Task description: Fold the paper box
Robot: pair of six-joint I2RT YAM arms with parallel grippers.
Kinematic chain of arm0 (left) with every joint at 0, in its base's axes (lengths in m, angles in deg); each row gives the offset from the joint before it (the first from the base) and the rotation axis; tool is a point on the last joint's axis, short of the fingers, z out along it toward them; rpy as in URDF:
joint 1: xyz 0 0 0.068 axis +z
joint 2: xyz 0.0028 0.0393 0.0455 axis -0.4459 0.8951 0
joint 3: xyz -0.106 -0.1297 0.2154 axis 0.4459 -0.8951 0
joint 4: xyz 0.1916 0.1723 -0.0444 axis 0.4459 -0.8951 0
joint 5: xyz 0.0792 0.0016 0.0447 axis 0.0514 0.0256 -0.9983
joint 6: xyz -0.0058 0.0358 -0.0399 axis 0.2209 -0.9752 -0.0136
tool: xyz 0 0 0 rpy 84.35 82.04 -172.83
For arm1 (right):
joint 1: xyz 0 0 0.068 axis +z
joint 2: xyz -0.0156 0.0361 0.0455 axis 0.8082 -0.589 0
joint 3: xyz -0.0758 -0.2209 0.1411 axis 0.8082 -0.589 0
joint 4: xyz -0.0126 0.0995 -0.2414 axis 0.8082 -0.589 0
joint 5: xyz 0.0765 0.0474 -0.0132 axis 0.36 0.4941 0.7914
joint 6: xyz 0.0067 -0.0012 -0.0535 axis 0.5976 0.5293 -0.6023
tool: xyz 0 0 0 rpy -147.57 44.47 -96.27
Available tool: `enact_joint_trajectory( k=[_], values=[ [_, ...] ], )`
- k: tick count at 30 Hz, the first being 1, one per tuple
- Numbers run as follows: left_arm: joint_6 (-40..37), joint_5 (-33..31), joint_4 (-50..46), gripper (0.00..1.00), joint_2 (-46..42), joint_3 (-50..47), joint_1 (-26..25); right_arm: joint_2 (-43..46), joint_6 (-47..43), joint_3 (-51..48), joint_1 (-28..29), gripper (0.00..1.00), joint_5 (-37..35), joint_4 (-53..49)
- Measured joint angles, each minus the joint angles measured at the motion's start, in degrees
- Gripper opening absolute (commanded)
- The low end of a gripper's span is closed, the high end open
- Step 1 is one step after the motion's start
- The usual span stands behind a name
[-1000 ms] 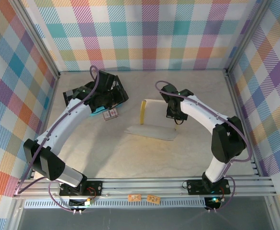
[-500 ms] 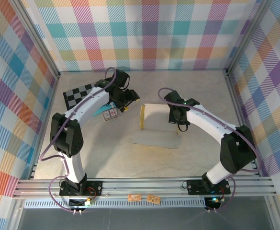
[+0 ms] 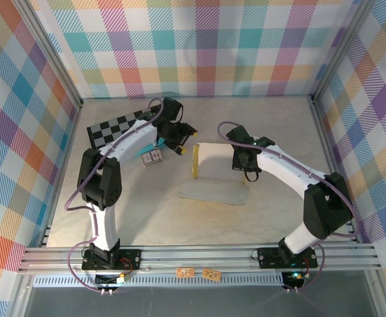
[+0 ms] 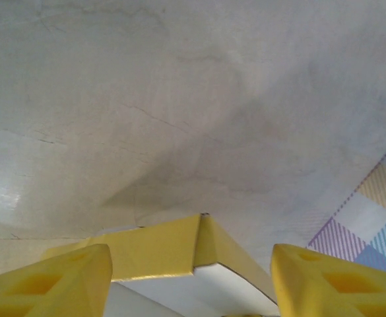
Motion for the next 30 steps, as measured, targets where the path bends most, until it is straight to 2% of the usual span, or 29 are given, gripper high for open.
enact_joint_trajectory(
  k=[13,22,30],
  values=[
    [1.1,1.5,1.7,0.54,0.2,-0.7,-1.9,0.0,-0.2,0.0,0.3,0.0,0.0,0.0],
    [2.3,1.8,3.2,0.39,0.2,-3.9,-2.2,-0.2,-0.2,0.0,0.4,0.0,-0.1,-1.0],
    [2.4,1.8,4.5,0.33,0.2,-5.3,-2.6,-0.8,-0.2,0.0,0.4,0.0,-0.1,-1.7]
  ],
)
